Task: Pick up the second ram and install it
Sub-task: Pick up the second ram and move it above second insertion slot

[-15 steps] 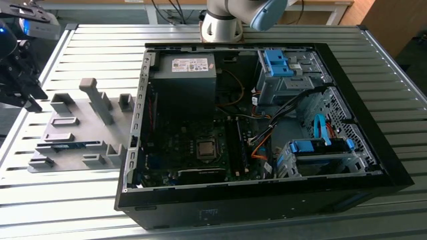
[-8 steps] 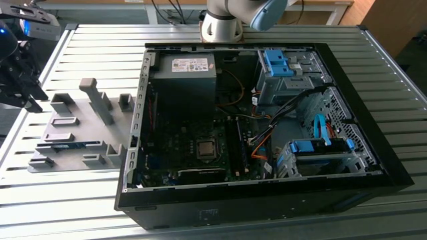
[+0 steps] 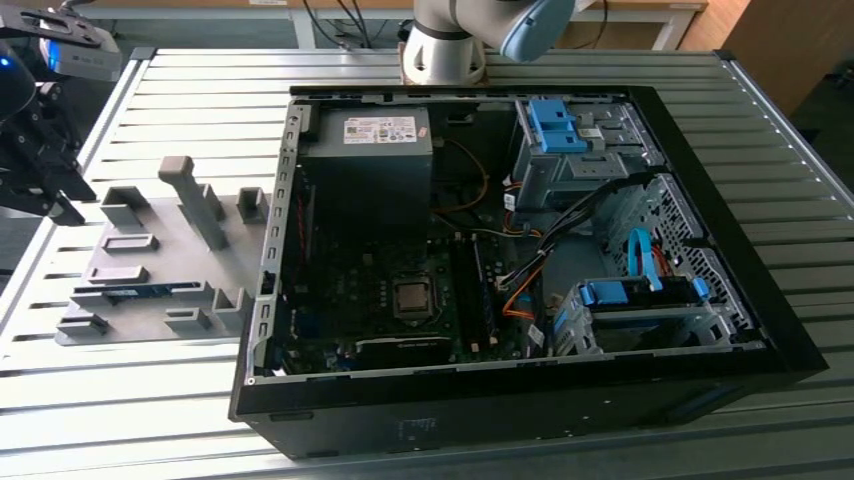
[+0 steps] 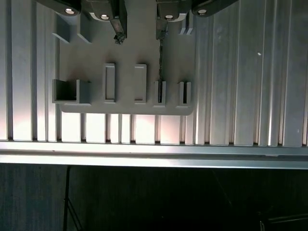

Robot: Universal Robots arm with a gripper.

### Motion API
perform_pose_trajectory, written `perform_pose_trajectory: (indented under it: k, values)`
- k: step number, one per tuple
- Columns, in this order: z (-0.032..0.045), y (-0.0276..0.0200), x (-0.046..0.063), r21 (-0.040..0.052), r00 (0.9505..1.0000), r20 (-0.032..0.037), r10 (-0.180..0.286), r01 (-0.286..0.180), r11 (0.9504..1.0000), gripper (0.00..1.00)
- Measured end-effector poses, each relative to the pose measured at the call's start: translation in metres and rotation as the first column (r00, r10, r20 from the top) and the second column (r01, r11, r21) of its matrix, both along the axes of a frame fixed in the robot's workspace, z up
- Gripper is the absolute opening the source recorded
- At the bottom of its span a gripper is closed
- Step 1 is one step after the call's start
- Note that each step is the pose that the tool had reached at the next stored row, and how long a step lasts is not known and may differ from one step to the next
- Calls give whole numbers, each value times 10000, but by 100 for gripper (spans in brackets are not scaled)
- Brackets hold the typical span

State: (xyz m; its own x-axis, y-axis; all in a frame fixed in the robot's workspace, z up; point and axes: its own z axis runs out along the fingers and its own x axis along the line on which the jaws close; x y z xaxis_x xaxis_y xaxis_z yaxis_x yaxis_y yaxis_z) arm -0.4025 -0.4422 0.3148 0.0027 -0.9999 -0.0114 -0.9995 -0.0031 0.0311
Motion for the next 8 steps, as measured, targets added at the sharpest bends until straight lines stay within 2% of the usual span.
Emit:
perform_pose_trajectory:
  k: [8]
  values:
    - [0, 0, 0, -49, 10000, 0, 0, 0, 10000, 37]
